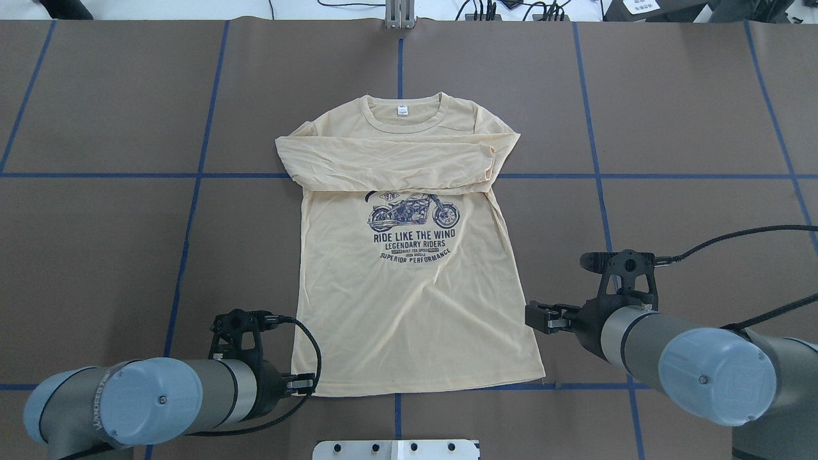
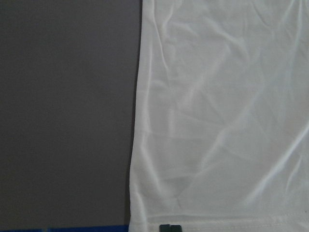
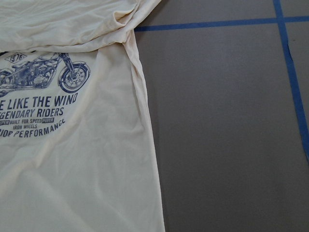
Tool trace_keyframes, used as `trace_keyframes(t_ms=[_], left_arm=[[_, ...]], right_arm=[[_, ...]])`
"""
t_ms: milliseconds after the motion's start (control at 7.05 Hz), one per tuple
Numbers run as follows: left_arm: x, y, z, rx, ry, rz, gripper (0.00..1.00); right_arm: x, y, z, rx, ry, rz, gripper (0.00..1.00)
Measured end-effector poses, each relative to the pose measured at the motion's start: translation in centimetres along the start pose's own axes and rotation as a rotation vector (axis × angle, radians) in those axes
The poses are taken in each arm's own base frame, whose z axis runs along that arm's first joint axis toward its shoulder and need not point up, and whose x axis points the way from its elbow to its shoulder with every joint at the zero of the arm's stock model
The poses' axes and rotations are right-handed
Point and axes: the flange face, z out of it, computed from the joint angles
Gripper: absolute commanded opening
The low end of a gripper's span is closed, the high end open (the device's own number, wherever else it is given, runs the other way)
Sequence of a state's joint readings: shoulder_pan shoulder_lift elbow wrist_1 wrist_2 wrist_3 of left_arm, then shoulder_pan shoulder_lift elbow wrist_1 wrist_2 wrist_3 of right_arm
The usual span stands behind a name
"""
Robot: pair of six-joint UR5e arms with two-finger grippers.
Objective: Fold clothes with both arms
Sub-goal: 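Lower both grippers to the hem corners nearest the robot, then close both grippers on the hem corners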
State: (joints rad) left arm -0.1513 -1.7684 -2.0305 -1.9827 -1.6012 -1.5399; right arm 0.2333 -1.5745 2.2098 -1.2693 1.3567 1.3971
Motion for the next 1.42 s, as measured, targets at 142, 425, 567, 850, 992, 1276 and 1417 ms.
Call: trace_keyframes(t_ms=[142,425,567,850,992,1276,1417], left_arm=[[0.3,0.0,-0.6,0.000,0.011,0.000,0.00],[0.5,-0.1,-0.9,0.003,0.018,-0.001,0.00],[0.6,-0.1,-0.9,0.003,0.019,-0.001,0.00],[0.7,0.0,-0.9,0.002,0.021,0.000,0.00],[0.7,0.0,-0.9,0.000,0.022,0.000,0.00],[0.9,0.0,-1.0,-0.001,0.026,0.001,0.00],[1.0,0.0,-1.0,-0.002,0.027,0.000,0.00]], right_arm=[[0.0,0.7,0.5,0.004,0.008,0.003,0.82],[-0.3,3.0,2.0,0.017,0.032,-0.009,0.79],[-0.5,4.1,2.8,0.021,0.043,-0.024,0.73],[-1.0,5.3,3.4,0.019,0.053,-0.041,0.60],[-1.4,5.7,3.8,0.017,0.052,-0.038,0.56],[-2.5,6.7,4.5,0.019,0.046,-0.031,0.42],[-2.8,7.1,4.6,0.017,0.046,-0.033,0.42]])
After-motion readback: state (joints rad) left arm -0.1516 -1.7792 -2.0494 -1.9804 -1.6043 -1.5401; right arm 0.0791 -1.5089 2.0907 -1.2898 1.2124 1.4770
